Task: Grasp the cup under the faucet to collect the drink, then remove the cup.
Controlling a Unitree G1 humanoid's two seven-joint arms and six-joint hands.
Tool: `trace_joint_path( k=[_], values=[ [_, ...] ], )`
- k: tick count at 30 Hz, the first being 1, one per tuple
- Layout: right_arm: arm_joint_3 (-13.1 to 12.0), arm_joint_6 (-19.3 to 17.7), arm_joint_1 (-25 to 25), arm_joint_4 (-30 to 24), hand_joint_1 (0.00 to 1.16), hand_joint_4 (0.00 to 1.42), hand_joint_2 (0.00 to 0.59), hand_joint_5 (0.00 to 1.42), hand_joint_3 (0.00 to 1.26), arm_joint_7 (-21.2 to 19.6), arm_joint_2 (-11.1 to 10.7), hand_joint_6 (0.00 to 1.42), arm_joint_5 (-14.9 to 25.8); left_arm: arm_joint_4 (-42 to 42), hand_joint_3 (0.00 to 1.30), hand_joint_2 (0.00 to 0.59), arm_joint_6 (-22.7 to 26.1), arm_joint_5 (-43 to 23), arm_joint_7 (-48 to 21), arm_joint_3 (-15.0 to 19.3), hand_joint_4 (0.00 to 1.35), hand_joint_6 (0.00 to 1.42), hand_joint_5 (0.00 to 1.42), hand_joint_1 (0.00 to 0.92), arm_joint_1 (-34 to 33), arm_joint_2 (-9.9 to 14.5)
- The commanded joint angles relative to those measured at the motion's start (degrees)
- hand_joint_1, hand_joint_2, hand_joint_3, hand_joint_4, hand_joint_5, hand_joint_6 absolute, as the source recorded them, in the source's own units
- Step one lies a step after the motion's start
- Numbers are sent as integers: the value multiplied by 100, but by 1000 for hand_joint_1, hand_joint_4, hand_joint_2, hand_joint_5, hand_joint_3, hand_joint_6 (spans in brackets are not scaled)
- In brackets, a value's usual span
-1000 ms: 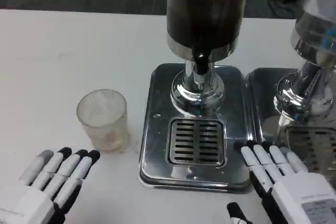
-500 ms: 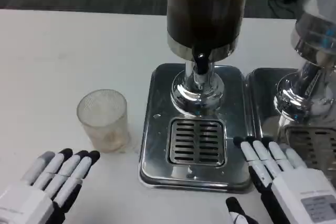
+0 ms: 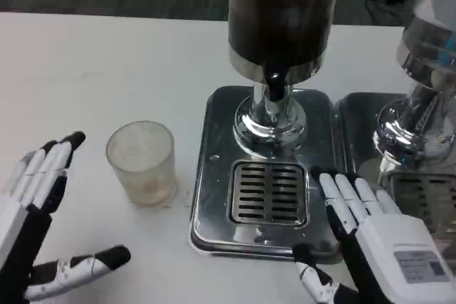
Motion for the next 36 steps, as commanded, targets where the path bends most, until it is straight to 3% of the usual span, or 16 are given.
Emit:
trace_joint_path(
  k=[1, 6, 18, 24, 36],
  values=[
    [93, 102, -166, 110, 262, 0, 475, 0, 0, -141, 111, 0, 44, 997, 0, 0, -52, -266, 156, -220, 0, 0, 0, 0, -871, -33],
    [174, 153, -354, 187, 270, 0, 477, 0, 0, -162, 191, 0, 77, 1973, 0, 2, -32, -426, 105, -487, 0, 19, 0, 28, -1794, -11],
    [437, 194, -501, 314, 314, 0, 478, 0, 47, -332, 334, 0, 126, 4131, 0, 1, -53, -370, -192, -1472, 0, 163, 177, 169, -3648, 80],
    [595, 209, -549, 398, 321, 0, 478, 0, 73, -465, 378, 0, 158, 4653, 0, 5, -26, -321, -233, -1894, 21, 216, 236, 218, -4103, 115],
    [751, 213, -658, 517, 327, 3, 478, 0, 111, -585, 385, 0, 252, 5135, 0, 15, -99, -242, -35, -2413, 110, 315, 346, 290, -4508, 90]
  ],
)
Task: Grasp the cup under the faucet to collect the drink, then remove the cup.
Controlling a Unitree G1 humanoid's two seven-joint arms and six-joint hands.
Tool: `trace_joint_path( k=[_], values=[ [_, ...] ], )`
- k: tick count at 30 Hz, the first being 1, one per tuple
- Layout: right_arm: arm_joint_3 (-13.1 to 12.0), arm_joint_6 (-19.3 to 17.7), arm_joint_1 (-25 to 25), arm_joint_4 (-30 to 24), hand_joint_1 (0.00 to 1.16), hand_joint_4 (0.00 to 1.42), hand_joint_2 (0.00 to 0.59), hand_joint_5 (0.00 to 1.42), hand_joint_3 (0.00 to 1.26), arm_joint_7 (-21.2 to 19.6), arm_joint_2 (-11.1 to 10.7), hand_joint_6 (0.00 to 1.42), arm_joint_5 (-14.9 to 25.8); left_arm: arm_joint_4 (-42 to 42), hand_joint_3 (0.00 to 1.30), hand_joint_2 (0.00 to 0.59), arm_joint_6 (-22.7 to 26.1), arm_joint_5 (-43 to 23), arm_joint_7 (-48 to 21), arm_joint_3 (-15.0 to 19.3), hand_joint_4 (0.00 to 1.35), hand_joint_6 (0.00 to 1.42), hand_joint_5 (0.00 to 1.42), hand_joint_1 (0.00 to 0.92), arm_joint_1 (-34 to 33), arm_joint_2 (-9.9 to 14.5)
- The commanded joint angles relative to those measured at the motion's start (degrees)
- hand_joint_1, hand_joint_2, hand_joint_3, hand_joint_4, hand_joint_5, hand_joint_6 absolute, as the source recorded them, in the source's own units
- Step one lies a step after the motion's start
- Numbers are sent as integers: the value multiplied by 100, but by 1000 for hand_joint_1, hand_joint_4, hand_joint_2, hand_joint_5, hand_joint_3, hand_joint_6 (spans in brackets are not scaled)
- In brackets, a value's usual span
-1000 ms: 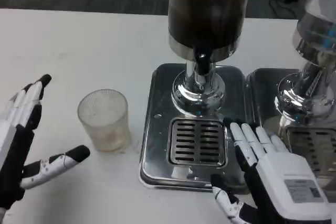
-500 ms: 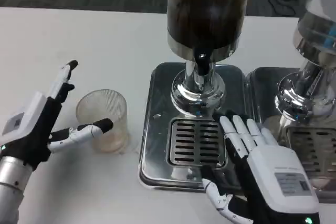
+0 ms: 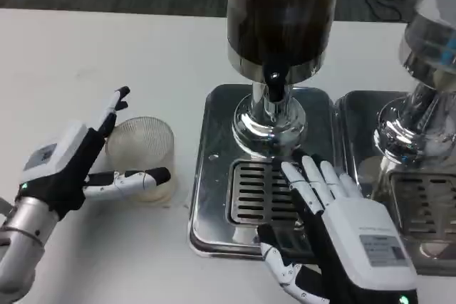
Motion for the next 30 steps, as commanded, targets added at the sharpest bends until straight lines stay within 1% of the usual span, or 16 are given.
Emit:
trace_joint_path(
  k=[1, 6, 10, 12, 18, 21, 26, 30],
  values=[
    [48, 49, -45, 46, 327, 9, 478, 0, 119, -111, 23, 0, 56, 150, 2, 15, -41, 96, 104, -196, 119, 322, 358, 301, -174, 37],
    [31, 62, -35, 37, 328, 22, 478, 0, 134, -104, 21, 0, 125, 266, 94, 41, -143, 95, 238, -324, 165, 399, 420, 369, -237, -52],
    [13, 79, -23, 5, 329, 50, 478, 0, 144, -90, 4, 0, 170, 376, 194, 58, -255, 3, 138, -391, 219, 501, 481, 418, -291, -184],
    [5, 86, -12, -15, 329, 55, 478, 0, 145, -86, -2, 0, 177, 416, 223, 72, -329, -77, 39, -399, 251, 537, 508, 439, -294, -266],
    [-3, 129, 34, -66, 329, 75, 478, 0, 155, -52, -16, 0, 207, 482, 290, 81, -486, -257, -120, -371, 300, 615, 565, 465, -259, -460],
    [-12, 147, 48, -93, 330, 81, 478, 0, 155, -32, -37, 0, 232, 493, 325, 85, -510, -359, -177, -361, 338, 680, 612, 472, -228, -538],
    [-23, 163, 60, -126, 330, 95, 478, 0, 164, -1, -63, 0, 291, 492, 427, 102, -528, -513, -185, -337, 448, 850, 724, 490, -124, -653],
    [-13, 175, 55, -130, 330, 107, 478, 0, 175, 9, -73, 0, 334, 463, 549, 98, -575, -616, -102, -289, 583, 1070, 885, 542, -21, -693]
  ],
)
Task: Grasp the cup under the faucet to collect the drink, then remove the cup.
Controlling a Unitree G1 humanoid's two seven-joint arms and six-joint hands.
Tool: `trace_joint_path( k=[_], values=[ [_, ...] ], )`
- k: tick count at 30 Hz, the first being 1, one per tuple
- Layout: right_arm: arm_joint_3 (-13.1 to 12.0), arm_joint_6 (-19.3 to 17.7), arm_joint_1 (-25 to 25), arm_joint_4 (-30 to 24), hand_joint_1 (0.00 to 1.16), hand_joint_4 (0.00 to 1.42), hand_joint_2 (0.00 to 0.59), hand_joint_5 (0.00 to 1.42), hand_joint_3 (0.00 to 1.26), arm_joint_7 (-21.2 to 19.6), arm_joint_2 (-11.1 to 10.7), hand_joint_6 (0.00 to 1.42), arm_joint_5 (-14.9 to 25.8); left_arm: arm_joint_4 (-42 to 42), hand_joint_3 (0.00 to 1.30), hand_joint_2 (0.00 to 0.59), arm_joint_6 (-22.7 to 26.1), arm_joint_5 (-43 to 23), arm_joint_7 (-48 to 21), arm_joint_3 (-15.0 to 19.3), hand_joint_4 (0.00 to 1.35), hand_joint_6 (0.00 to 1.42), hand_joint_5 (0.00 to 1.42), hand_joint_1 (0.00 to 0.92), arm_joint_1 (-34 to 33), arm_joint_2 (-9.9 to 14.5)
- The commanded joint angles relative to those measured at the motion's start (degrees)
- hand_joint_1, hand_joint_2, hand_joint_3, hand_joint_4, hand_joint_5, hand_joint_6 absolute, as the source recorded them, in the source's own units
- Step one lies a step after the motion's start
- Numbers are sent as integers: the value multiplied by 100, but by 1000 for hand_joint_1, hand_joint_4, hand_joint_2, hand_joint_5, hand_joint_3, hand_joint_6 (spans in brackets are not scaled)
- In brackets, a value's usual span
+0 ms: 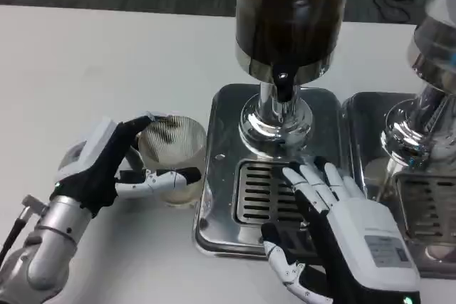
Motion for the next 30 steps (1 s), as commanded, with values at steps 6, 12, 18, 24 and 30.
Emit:
trace_joint_path(
  k=[6, 12, 18, 24, 30],
  values=[
    [-30, 27, 5, -70, 330, 118, 478, 0, 188, 35, -45, 0, 178, -56, 643, 37, -215, 17, 351, 36, 692, 1192, 974, 584, 325, -72],
    [-29, 1, -25, -18, 336, 119, 474, 0, 194, 35, -67, 0, 298, -277, 696, 2, -435, 192, 861, 84, 759, 1255, 1019, 599, 419, 155],
    [-19, -3, -67, -7, 334, 119, 477, 0, 196, 22, -97, 0, 319, -646, 749, 0, -698, 349, 1047, 147, 821, 1302, 1051, 618, 521, 389],
    [-24, -4, -73, -10, 333, 127, 478, 0, 196, 28, -114, 0, 353, -1017, 766, 0, -899, 434, 1038, 212, 838, 1310, 1051, 625, 624, 503],
    [-21, 12, -67, -19, 332, 130, 478, 0, 197, -4, -103, 0, 365, -1239, 768, 0, -979, 392, 833, 223, 841, 1315, 1051, 628, 591, 445]
  ],
)
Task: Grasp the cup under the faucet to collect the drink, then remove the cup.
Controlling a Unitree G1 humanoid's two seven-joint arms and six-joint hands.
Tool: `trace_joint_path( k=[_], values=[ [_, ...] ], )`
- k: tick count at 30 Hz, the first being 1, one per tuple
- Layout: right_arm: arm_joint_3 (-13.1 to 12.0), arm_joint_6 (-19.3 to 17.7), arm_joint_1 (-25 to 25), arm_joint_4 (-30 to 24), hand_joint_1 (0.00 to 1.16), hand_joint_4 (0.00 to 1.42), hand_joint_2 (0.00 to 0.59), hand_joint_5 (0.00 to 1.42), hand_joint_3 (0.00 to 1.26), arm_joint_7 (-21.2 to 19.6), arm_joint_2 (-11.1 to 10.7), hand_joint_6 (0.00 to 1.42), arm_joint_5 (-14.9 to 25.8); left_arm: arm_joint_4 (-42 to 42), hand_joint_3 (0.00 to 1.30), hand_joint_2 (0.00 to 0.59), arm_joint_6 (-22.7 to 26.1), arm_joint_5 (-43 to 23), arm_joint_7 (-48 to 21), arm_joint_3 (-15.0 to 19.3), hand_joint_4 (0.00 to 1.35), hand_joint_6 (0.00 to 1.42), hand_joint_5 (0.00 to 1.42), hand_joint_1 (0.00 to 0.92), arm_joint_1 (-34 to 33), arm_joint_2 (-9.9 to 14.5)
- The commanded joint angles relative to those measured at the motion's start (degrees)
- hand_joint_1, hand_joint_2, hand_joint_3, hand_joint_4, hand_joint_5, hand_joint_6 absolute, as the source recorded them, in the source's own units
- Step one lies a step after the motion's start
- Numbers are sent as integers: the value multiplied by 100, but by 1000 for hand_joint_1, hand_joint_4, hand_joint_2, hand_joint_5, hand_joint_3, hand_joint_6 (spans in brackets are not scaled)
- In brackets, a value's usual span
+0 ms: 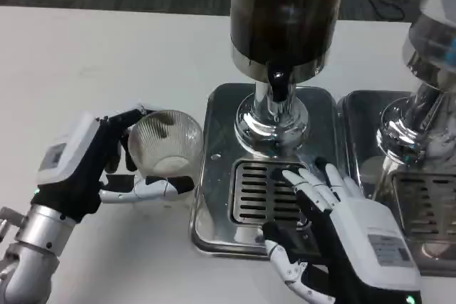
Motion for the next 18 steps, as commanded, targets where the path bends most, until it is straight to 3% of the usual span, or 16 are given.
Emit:
trace_joint_path(
  k=[1, 18],
  values=[
    [-16, 12, -19, -23, 332, 130, 478, 0, 197, -21, 3, 0, 43, -199, 768, 0, -152, -44, -114, 51, 841, 1316, 1051, 629, -91, -36],
    [25, 72, 239, -123, 332, 130, 478, 0, 197, -177, 159, 0, -44, 207, 774, 0, 277, 13, -981, -123, 851, 1305, 1051, 635, -771, -674]
  ],
)
